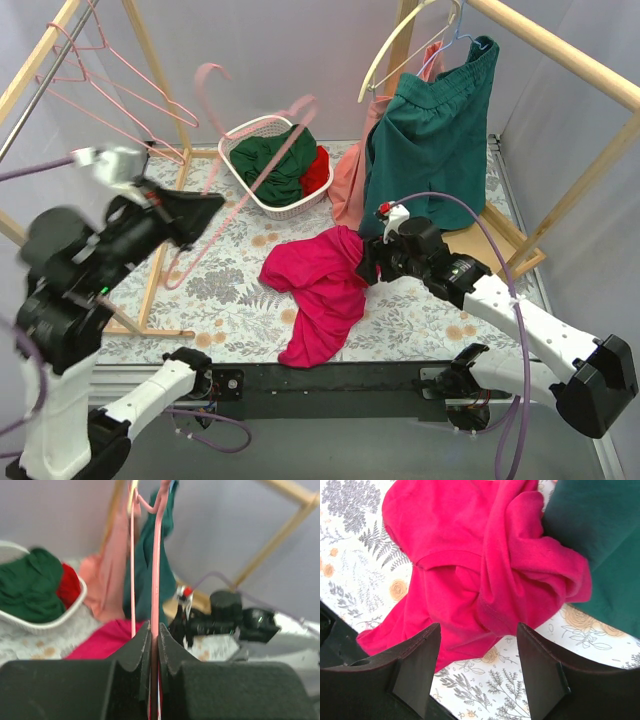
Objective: Place the t-shirt on the hanger
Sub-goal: Pick up the hanger from the clothesline, then place the T-shirt on the hanger.
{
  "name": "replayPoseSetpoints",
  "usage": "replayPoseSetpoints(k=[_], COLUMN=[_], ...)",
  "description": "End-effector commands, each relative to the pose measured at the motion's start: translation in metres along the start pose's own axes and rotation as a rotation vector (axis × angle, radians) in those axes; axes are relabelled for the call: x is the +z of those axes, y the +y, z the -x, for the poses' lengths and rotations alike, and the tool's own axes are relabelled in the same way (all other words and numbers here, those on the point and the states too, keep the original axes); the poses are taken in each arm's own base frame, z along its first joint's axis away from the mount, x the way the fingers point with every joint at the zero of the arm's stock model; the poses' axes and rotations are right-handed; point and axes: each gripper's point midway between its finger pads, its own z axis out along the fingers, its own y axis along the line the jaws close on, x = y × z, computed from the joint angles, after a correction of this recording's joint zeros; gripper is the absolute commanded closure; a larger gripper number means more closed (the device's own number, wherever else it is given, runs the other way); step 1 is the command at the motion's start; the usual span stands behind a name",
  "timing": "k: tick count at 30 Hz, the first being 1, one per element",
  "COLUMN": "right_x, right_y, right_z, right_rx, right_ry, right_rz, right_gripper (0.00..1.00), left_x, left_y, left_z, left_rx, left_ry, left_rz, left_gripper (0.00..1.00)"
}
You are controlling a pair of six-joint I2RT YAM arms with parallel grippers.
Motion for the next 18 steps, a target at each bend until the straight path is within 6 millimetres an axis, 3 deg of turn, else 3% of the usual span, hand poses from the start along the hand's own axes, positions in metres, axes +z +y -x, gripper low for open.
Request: replayPoseSetpoints(k=[1,4,7,11,18], right_x=[-0.004,-0.002,0.004,0.01,0.014], right_y=[-0.018,-0.028,-0.024,-0.025,-0.025], right_z=[-0.004,-0.013,-0.031,-0.043,-0.027], right_rx=[-0.001,0.014,0.024,0.041,0.036], right_ry=[-0.045,-0.079,-0.119,-0.188,-0.276], right_rz=[-0.093,-0.12,-0.078,-0.087,-0.119], right_gripper=[0.3,0.31,0.31,0.32,0.34], left_x=[0.039,0.038,0.03,0.02,0.002], left_y=[0.01,0.019,0.023,0.027,0.028], left_z=[-0.103,-0.152,-0.195,-0.226,-0.251], left_rx=[-0.031,-0.058,-0.054,-0.024,0.007], left_ry=[0.359,0.489,0.602,0.679,0.721], left_rz=[-0.137,-0.168,-0.2,-0.197,-0.21], left_gripper=[1.0,1.0,1.0,1.0,1.0])
